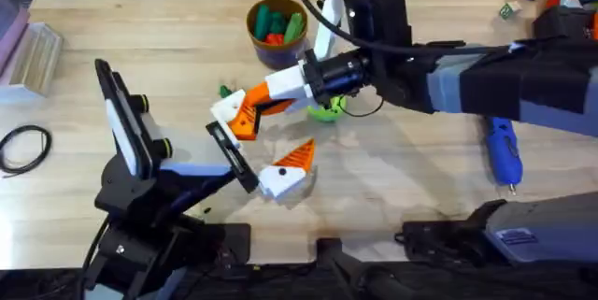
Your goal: Pick up the gripper from the table and insert it into the empty holder that is missing its gripper. Then pick up a screw, insert it into the mounting hole, and use the screwdriver to tighten it. Finally, clean up the table by picking up the vegetable and placing it into the bucket.
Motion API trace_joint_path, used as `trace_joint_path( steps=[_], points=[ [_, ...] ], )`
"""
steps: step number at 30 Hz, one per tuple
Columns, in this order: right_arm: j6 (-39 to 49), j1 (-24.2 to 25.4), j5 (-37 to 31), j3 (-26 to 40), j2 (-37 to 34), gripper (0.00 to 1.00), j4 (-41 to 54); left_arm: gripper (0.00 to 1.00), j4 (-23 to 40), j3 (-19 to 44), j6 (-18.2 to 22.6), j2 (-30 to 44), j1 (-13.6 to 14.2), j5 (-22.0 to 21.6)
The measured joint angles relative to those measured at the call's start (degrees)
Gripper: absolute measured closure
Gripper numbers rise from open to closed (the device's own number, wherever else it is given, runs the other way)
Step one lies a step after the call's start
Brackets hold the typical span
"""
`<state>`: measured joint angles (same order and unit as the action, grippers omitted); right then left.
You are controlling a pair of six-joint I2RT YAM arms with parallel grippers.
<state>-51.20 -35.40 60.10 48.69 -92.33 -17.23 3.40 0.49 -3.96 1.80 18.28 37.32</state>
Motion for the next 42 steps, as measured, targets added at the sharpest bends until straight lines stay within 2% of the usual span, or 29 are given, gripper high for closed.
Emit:
trace_joint_path(
  steps=[9, 12, 15, 20, 26, 30, 34, 37, 42],
  points=[
    [2.6, 1.77, 2.63, 0.0, 0.0, 0.994, 0.89, 0.015, -0.02, 0.0, 0.76, 0.0, 0.36, 1.37],
    [6.0, 3.13, 3.35, -0.13, 0.03, 0.995, 1.2, 0.016, -0.15, 0.0, 1.07, 0.0, 0.61, 2.16],
    [10.89, 4.4, 0.67, -0.31, 1.46, 0.995, 2.47, 0.015, 0.05, 0.0, 1.13, 0.0, 0.66, 2.38],
    [20.74, 8.14, -11.33, -0.39, 9.49, 0.994, 8.12, 0.015, 0.07, 0.0, 0.93, 0.0, 0.98, 3.84],
    [33.02, 8.38, -28.08, -0.37, 20.54, 0.995, 22.29, 0.015, 0.11, 0.0, 0.93, 0.01, 0.98, 4.63],
    [38.34, 8.07, -46.71, -0.37, 28.43, 0.995, 36.08, 0.015, 0.15, 0.0, 0.91, 0.0, 0.98, 4.92],
    [37.65, 8.36, -66.62, -0.39, 31.97, 0.995, 45.53, 0.015, 0.15, 0.0, 0.91, 0.0, 0.98, 4.92],
    [34.87, 8.96, -75.23, -1.2, 31.41, 0.995, 46.21, 0.015, 0.15, 0.0, 0.91, 0.0, 0.98, 4.92],
    [32.37, 8.79, -82.38, -5.92, 29.28, 0.995, 38.66, 0.015, 0.17, 0.0, 0.91, 0.0, 0.98, 4.94]
  ],
)
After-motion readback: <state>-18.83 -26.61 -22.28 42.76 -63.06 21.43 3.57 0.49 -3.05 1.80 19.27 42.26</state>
